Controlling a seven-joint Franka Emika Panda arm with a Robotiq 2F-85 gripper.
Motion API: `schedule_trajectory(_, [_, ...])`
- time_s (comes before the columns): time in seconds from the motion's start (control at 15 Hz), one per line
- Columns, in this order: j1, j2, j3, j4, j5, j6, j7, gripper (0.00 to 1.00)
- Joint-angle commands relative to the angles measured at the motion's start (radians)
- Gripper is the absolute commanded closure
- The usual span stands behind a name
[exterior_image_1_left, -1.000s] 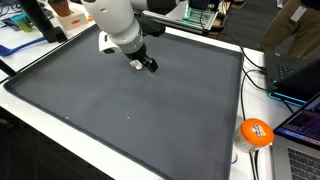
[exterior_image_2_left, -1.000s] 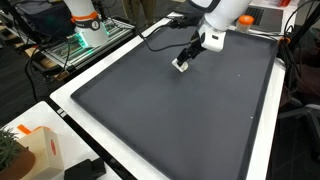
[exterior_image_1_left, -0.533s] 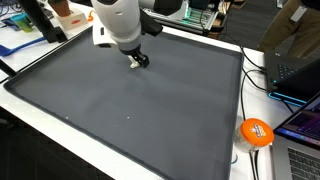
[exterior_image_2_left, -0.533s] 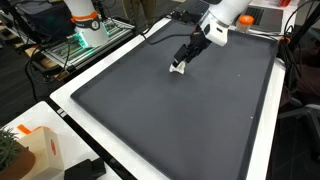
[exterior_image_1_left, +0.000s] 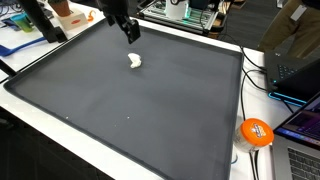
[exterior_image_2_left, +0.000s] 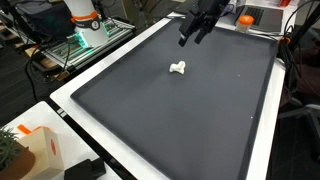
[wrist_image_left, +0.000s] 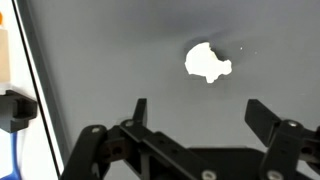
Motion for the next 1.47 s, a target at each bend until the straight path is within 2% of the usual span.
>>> schedule_trajectory(0.0, [-0.007,-0.003,0.015,0.119,-0.039,-0.181,-0.022,0.00])
schedule_trajectory(0.33, [-0.038,0.113,0.059,0.325,0.028,-0.340,-0.175,0.00])
schedule_trajectory(0.4, [-0.023,0.027,0.052,0.225,-0.007,-0.283,-0.130,0.00])
schedule_trajectory(0.67, [-0.027,0.101,0.055,0.298,0.003,-0.308,-0.155,0.00])
schedule_trajectory(0.87, [-0.038,0.244,0.051,0.458,0.053,-0.456,-0.127,0.00])
schedule_trajectory(1.07, [-0.055,0.357,0.063,0.575,0.100,-0.547,-0.175,0.00])
schedule_trajectory(1.4, [-0.072,0.477,0.074,0.693,0.162,-0.525,-0.223,0.00])
